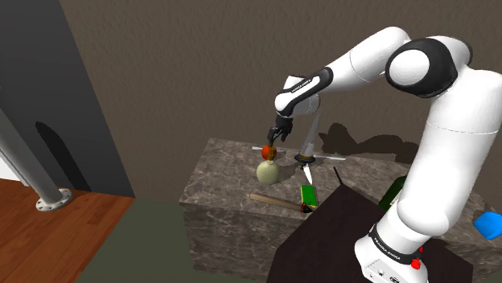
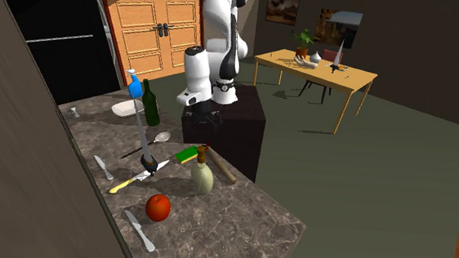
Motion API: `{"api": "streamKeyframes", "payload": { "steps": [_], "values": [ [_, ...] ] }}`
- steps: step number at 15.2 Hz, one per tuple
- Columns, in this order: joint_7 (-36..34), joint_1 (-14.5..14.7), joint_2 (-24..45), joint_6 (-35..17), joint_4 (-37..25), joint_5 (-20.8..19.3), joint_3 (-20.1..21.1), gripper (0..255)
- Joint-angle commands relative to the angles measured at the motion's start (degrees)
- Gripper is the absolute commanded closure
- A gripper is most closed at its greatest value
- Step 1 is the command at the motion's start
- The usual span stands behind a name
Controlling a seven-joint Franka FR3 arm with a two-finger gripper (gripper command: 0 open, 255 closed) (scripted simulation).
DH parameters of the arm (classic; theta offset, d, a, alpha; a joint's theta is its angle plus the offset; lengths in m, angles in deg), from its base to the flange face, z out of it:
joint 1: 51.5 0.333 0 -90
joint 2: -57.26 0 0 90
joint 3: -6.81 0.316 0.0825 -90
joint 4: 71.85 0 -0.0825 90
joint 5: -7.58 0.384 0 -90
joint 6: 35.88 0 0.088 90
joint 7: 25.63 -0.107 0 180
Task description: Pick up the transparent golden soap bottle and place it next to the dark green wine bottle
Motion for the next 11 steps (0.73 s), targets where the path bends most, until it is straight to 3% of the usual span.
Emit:
{"api": "streamKeyframes", "payload": {
  "steps": [1, 3, 11],
  "values": [
    [1.43, -0.72, 4.72, -0.95, -3.47, 0.86, 0.14, 0],
    [2.40, -1.38, 8.55, -1.48, -6.53, 1.41, 0.36, 0],
    [3.23, -1.65, 13.23, -5.71, -6.97, 2.65, 1.25, 0]
  ]
}}
